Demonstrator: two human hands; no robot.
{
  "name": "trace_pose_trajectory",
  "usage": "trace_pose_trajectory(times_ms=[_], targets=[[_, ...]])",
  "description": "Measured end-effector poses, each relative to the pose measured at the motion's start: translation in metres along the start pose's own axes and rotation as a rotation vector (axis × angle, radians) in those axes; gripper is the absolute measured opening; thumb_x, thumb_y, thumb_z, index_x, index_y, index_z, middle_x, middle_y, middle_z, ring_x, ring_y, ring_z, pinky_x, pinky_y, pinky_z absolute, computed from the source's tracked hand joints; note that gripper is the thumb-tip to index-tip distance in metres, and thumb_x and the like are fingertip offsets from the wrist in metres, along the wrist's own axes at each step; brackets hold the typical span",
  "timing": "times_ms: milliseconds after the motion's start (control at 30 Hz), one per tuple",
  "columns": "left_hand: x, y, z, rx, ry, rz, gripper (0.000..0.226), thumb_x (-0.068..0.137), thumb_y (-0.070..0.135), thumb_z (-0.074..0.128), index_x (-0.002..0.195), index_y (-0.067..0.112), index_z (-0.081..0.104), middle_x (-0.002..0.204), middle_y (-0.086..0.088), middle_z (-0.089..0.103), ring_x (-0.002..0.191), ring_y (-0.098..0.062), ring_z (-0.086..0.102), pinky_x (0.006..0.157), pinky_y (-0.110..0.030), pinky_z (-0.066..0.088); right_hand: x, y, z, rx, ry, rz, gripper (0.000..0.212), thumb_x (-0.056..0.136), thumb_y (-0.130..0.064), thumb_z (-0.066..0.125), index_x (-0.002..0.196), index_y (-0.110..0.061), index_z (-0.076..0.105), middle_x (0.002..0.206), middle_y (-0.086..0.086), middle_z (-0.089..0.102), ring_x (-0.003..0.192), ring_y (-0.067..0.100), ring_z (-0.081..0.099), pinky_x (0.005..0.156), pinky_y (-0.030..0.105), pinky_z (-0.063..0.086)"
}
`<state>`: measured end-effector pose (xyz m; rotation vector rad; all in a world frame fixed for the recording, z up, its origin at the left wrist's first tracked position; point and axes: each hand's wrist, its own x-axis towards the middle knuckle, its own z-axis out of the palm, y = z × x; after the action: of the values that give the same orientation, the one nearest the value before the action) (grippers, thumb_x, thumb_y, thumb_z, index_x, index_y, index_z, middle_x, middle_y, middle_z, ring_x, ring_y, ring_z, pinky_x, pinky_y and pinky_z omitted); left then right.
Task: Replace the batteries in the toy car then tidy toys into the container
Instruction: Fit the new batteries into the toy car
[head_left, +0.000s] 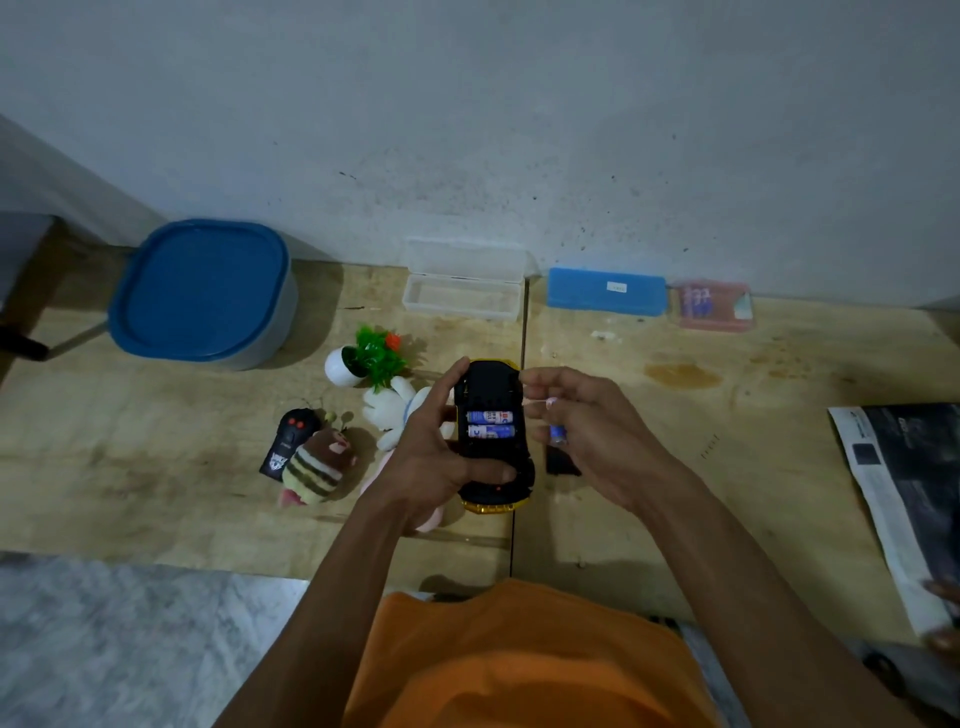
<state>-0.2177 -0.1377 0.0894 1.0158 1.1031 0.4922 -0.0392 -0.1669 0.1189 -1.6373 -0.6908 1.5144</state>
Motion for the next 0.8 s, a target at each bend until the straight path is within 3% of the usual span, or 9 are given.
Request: trace_pose_trajectory(times_ms=[67,200,367,533,700,800], targets=[[0.001,-0.005,-0.001,-0.001,0.004,-0.01,0.121,0.06,-0.021,0.083,0.15,0.042,0.035,0.133,-0.01,0.054,0.1,-0.026,0.073,0.078,-0.037,0.062,-0.004,-0.002,-0.003,0.23,0.004,0.068,0.041,0.089,0.017,0.055,0.123,-0.005,0.061,0.116,0.015,0.066,0.109,0.021,0.068,0.085,0.026,0.058],[-0.001,-0.006,0.002,-0.005,0.005,-0.01,0.121,0.059,-0.02,0.085,0.149,0.044,0.036,0.135,-0.01,0.052,0.098,-0.021,0.073,0.076,-0.036,0.062,-0.006,0.005,-0.004,0.562,0.072,0.168,0.025,0.088,0.012,0.062,0.112,0.006,0.064,0.102,0.02,0.073,0.099,0.027,0.074,0.082,0.027,0.061],[-0.003,-0.006,0.003,0.009,0.011,-0.005,0.12,0.061,-0.02,0.084,0.15,0.042,0.034,0.135,-0.01,0.051,0.093,-0.016,0.074,0.069,-0.026,0.06,-0.01,0.013,-0.003,0.394,0.071,0.177,0.018,0.096,-0.004,0.059,0.108,-0.011,0.071,0.106,0.004,0.077,0.084,0.013,0.066,0.064,0.02,0.053],[-0.004,-0.006,0.002,0.018,0.009,-0.001,0.12,0.062,-0.02,0.083,0.151,0.042,0.033,0.136,-0.009,0.052,0.092,-0.014,0.074,0.069,-0.025,0.06,-0.012,0.012,0.002,0.415,0.149,0.125,0.016,0.093,-0.006,0.066,0.107,-0.002,0.07,0.096,0.012,0.073,0.079,0.014,0.07,0.067,0.02,0.057],[-0.006,-0.005,0.004,0.01,0.008,0.005,0.119,0.064,-0.023,0.08,0.153,0.038,0.031,0.132,-0.009,0.053,0.084,-0.008,0.074,0.064,-0.019,0.057,-0.015,0.011,0.002,0.124,0.214,0.056,0.01,0.095,-0.024,0.065,0.098,-0.018,0.073,0.094,-0.003,0.078,0.075,0.009,0.062,0.06,0.017,0.049],[-0.008,-0.004,0.005,0.014,0.008,0.003,0.118,0.064,-0.022,0.08,0.153,0.038,0.031,0.131,-0.007,0.053,0.083,-0.008,0.074,0.063,-0.019,0.057,-0.013,0.014,0.003,0.082,0.268,-0.008,0.006,0.09,-0.021,0.072,0.093,-0.016,0.073,0.095,0.006,0.077,0.08,0.018,0.07,0.06,0.015,0.054]])
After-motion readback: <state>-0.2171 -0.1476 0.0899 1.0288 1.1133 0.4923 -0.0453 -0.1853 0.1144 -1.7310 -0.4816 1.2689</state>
